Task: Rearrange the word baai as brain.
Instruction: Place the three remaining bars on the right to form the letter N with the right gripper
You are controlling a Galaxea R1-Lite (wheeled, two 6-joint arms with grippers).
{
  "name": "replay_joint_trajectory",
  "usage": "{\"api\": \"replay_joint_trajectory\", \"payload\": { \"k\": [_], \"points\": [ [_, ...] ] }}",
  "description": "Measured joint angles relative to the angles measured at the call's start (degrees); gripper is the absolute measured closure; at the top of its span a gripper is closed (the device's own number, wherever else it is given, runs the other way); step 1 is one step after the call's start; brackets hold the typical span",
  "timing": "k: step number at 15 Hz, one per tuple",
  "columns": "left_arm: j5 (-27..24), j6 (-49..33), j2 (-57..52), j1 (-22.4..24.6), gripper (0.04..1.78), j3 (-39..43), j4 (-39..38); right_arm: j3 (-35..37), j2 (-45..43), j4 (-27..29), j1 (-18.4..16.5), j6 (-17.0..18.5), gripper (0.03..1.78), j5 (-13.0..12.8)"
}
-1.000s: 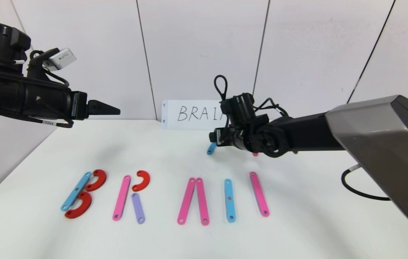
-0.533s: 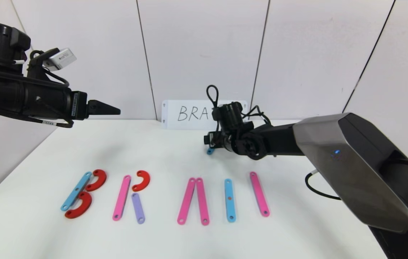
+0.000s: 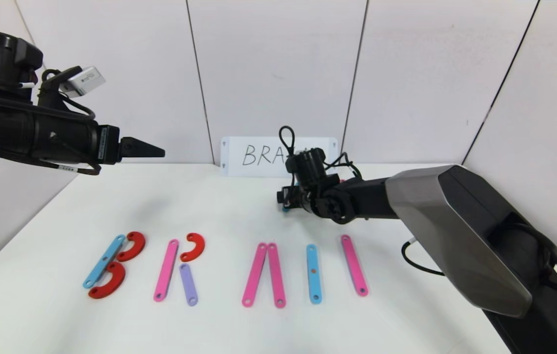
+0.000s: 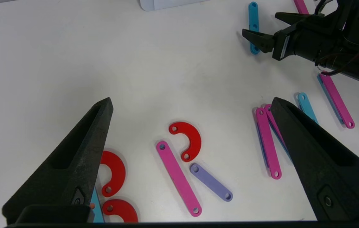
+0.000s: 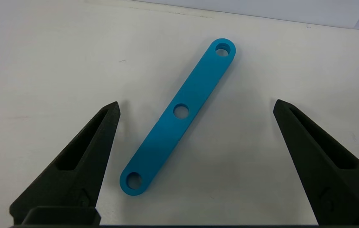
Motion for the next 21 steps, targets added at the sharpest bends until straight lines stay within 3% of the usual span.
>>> {"api": "replay_joint_trajectory", "payload": {
  "k": [3, 7, 10, 21],
  "points": [
    [0.0, 0.0, 0.05, 0.0, 0.08, 0.01, 0.0, -0.85, 0.83, 0.02, 0.04, 0.22, 0.44, 0.05],
    [0.0, 0.02, 0.05, -0.02, 0.08, 0.01, 0.0, -1.13, 1.55, -0.11, 0.04, 0.33, 1.15, 0.05],
    [0.02, 0.0, 0.05, 0.0, 0.08, 0.01, -0.04, -1.29, 1.83, -0.22, -0.02, 0.39, 1.51, 0.05],
    [0.02, 0.02, 0.05, 0.02, 0.08, -0.02, -0.09, 0.63, -0.63, 0.22, 0.06, 1.44, 1.54, 0.71]
  ]
}}
